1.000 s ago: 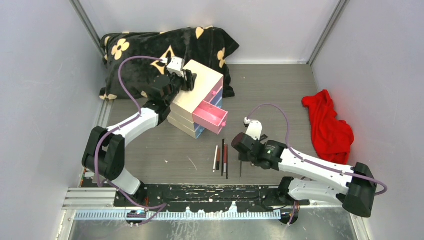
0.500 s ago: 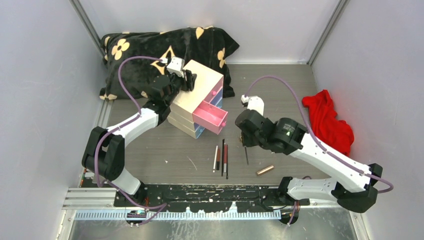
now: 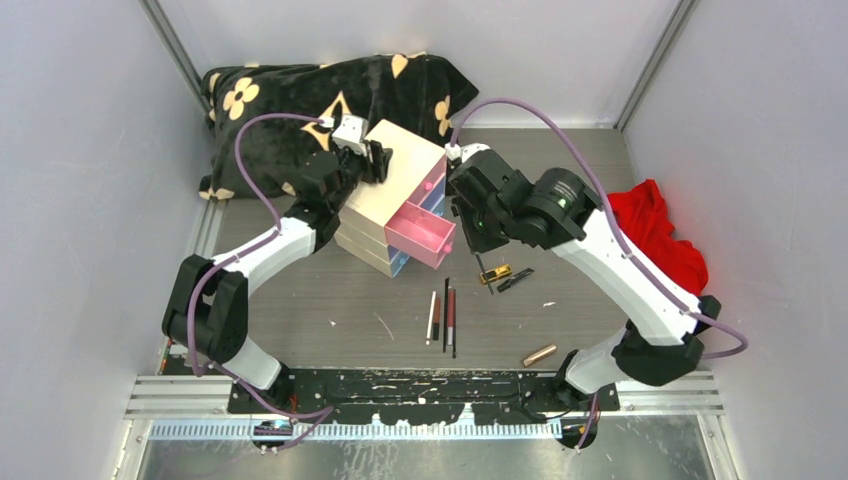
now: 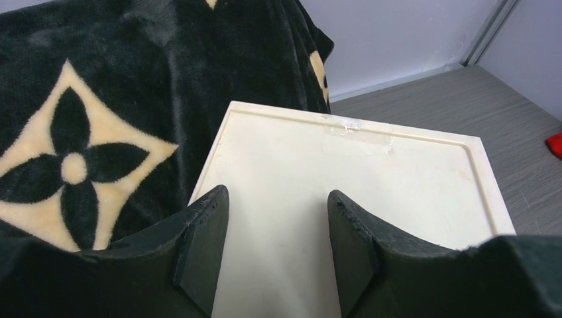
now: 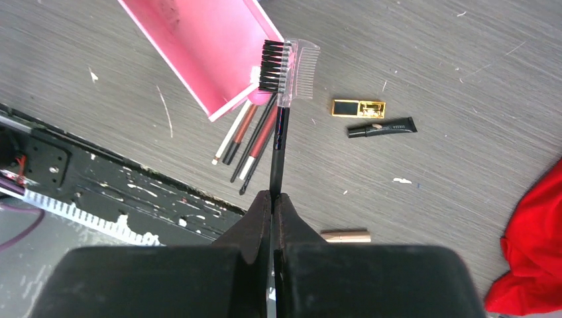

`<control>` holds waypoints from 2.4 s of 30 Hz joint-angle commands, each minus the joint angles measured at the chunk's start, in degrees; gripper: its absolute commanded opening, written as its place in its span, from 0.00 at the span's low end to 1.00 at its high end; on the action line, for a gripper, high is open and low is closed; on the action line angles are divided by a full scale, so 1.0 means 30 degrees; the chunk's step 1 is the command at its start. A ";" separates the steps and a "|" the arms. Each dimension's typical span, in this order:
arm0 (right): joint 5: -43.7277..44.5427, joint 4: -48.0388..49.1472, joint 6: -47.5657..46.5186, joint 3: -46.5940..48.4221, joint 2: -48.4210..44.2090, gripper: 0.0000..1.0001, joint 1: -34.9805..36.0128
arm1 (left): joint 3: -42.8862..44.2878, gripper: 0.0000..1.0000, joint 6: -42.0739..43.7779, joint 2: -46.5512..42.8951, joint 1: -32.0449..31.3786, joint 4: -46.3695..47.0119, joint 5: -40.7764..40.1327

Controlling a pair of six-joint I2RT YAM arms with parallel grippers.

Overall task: Organize the makeup
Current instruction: Place the makeup brush in the drawer.

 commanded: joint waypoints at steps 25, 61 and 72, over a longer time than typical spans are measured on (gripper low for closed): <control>-0.6855 0.1706 -0.4893 0.4016 0.5531 0.01 -0.2842 | -0.2581 0.57 -0.1901 0.1596 0.0545 -0.8247 -0.0653; -0.9641 0.0835 -0.4174 0.5660 0.8204 0.01 -0.3764 | -0.2684 0.58 -0.2319 0.1326 0.0729 -0.7727 0.0019; -0.9620 0.0640 -0.4036 0.5892 0.8304 0.01 -0.3647 | -0.2902 0.58 -0.2338 0.1016 0.0781 -0.7618 0.0028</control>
